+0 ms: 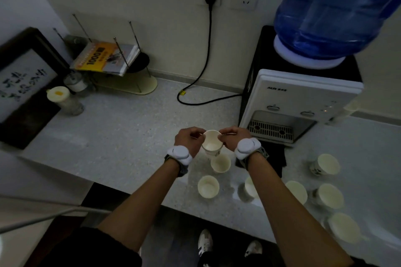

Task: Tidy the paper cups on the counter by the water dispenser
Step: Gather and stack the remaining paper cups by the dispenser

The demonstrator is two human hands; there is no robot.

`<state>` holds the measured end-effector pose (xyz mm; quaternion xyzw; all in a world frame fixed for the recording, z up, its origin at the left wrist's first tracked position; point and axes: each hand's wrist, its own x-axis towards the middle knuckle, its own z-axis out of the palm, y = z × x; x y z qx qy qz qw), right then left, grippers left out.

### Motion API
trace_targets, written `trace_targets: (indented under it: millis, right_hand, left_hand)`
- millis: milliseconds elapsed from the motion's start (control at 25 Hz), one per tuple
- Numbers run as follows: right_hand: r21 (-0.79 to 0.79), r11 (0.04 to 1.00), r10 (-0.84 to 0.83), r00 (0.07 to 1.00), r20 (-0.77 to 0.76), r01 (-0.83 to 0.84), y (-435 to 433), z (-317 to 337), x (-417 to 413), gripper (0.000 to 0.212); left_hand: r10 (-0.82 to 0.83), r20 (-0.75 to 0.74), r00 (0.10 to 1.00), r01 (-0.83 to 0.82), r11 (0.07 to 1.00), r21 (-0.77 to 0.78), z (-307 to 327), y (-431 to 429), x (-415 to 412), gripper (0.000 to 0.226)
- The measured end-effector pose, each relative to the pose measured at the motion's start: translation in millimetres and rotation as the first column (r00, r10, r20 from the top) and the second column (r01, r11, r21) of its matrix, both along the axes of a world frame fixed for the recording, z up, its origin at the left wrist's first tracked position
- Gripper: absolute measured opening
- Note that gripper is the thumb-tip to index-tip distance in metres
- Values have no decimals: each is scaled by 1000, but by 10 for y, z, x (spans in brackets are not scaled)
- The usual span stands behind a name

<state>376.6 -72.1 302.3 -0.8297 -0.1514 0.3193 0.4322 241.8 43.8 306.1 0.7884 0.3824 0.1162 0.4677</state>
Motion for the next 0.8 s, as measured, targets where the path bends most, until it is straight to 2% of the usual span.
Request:
trace_targets:
  millis: [280, 480, 800]
  right_hand:
    - [-21, 995, -97, 995, -13, 97, -335, -122, -37, 20]
    - [-6, 972, -233, 965, -119, 234, -401, -188, -98, 19]
    - [-70, 986, -162, 977, -142, 153, -402, -417, -109, 24]
  left_hand:
    - [-80, 1, 997, 80, 996, -25, -64, -226, 100, 18]
    - [-109, -38, 993, 108, 993, -38, -180, -267, 137, 19]
    - [-136, -151, 979, 126, 989, -74, -430, -240, 104, 19]
